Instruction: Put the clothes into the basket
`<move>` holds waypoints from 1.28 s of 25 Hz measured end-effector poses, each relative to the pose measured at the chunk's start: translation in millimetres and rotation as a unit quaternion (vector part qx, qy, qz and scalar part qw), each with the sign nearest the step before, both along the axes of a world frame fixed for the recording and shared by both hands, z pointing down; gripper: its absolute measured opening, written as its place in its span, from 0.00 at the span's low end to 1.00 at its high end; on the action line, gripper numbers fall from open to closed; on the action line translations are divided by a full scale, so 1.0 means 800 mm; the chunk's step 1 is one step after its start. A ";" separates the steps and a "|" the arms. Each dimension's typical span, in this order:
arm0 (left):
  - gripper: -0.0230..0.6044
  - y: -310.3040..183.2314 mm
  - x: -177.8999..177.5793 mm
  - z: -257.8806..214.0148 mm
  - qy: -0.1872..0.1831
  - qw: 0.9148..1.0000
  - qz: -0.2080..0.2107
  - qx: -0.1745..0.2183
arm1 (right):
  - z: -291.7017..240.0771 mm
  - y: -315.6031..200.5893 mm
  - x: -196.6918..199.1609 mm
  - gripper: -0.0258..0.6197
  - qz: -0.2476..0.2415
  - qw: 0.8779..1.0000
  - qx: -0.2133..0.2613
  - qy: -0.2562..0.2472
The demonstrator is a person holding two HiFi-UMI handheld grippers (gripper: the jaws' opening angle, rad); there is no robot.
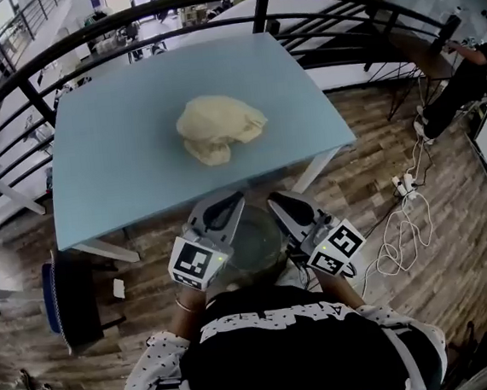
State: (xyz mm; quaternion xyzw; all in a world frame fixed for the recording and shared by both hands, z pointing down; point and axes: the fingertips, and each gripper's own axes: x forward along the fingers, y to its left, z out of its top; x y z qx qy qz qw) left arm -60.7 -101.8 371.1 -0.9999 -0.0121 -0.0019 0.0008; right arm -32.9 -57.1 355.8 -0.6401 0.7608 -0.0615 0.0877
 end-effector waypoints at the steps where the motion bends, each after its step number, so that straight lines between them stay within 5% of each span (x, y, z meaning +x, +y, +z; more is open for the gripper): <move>1: 0.07 -0.002 0.003 0.000 0.000 1.000 -0.011 0.001 | 0.001 -0.002 0.004 0.09 -0.009 1.000 0.000 -0.001; 32: 0.07 0.033 0.151 -0.020 -0.016 0.984 -0.176 0.025 | 0.005 0.015 0.169 0.09 -0.177 0.983 0.028 -0.031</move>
